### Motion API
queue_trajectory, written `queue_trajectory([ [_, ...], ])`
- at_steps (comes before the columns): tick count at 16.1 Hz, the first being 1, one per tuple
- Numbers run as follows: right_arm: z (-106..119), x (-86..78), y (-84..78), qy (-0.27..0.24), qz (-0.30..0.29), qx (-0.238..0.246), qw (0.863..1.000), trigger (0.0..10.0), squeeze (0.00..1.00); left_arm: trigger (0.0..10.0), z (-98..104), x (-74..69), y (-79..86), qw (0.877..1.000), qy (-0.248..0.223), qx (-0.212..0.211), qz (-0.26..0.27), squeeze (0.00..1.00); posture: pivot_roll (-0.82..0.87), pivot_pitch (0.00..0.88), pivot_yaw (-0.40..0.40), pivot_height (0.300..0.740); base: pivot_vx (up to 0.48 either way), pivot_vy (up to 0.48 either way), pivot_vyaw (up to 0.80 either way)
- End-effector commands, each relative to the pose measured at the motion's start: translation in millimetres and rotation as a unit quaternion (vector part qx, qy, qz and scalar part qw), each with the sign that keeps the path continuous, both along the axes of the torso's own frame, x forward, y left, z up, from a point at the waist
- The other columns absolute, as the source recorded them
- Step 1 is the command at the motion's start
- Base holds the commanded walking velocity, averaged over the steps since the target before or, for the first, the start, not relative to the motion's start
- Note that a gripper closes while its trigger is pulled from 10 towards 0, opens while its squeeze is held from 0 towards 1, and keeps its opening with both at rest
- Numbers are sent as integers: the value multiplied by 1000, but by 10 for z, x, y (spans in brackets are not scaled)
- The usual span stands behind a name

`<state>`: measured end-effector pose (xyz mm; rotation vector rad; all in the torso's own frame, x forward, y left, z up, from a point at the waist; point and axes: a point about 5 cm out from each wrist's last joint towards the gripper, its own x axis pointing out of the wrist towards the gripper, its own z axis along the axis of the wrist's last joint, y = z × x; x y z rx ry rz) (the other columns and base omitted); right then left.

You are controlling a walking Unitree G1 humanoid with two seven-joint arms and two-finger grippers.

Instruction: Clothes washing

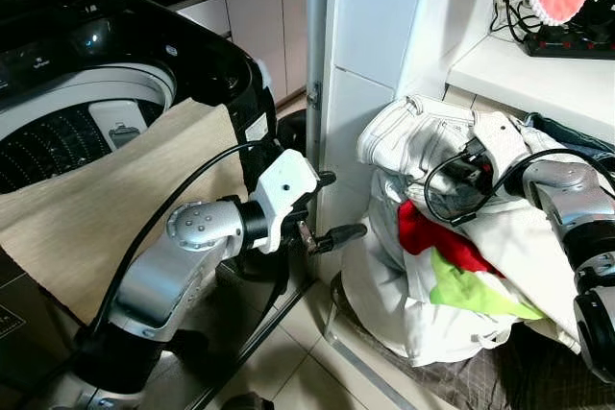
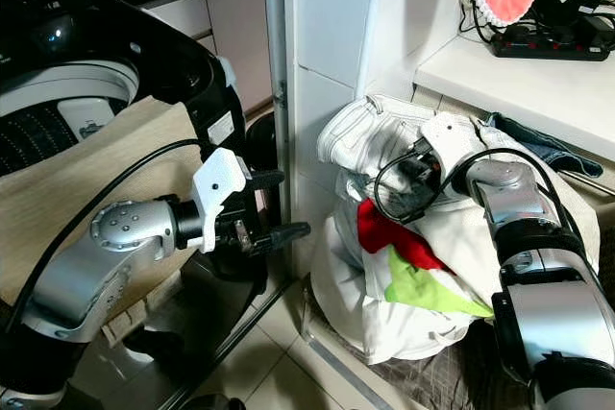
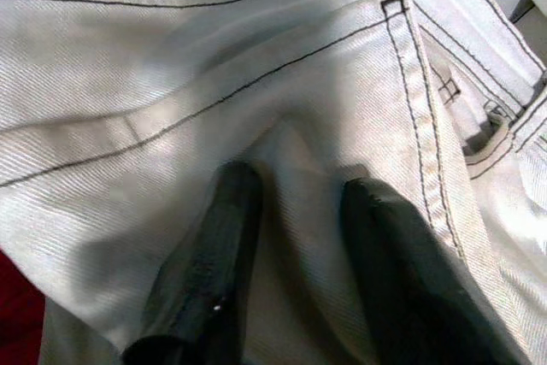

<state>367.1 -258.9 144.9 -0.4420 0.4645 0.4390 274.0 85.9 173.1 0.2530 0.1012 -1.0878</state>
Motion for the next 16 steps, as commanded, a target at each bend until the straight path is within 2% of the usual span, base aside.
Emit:
queue_trajectory([
  [1, 128, 34, -41, -20, -6, 12, 1000, 0, 0, 10000, 63, 54, -3, 1000, -19, 3, 9, 0, -62, 0, 26, 740, 0, 0, 0],
  [7, 239, 39, -74, -34, -10, 63, 997, 0, 0, 10000, 76, 106, -15, 999, -32, -3, 25, 0, -75, 0, 34, 740, 0, 0, 0],
  [11, 447, 75, -67, -64, -16, 152, 986, 0, 0, 10000, 154, 185, 6, 997, -48, -27, 60, 0, -70, 0, 29, 740, 0, 0, 0],
  [12, 468, 78, -63, -67, -15, 158, 985, 0, 0, 10000, 162, 193, 9, 996, -50, -29, 64, 0, -70, 0, 29, 740, 0, 0, 0],
  [13, 658, 98, 4, -95, 0, 218, 971, 0, 0, 10000, 239, 249, 16, 993, -70, -43, 81, 0, -64, 0, 32, 740, 0, 0, 0],
  [14, 775, 98, 33, -112, 9, 247, 963, 0, 0, 10000, 300, 277, 8, 992, -79, -55, 87, 0, -58, 0, 29, 740, 0, 0, 0],
  [15, 948, 69, 69, -133, 24, 289, 948, 0, 0, 10000, 405, 308, -4, 988, -97, -73, 94, 0, -54, 0, 25, 740, 0, 0, 0],
  [16, 1033, 37, 90, -140, 36, 307, 941, 0, 0, 10000, 459, 325, -11, 986, -104, -83, 99, 0, -56, 0, 22, 740, 0, 0, 0],
])
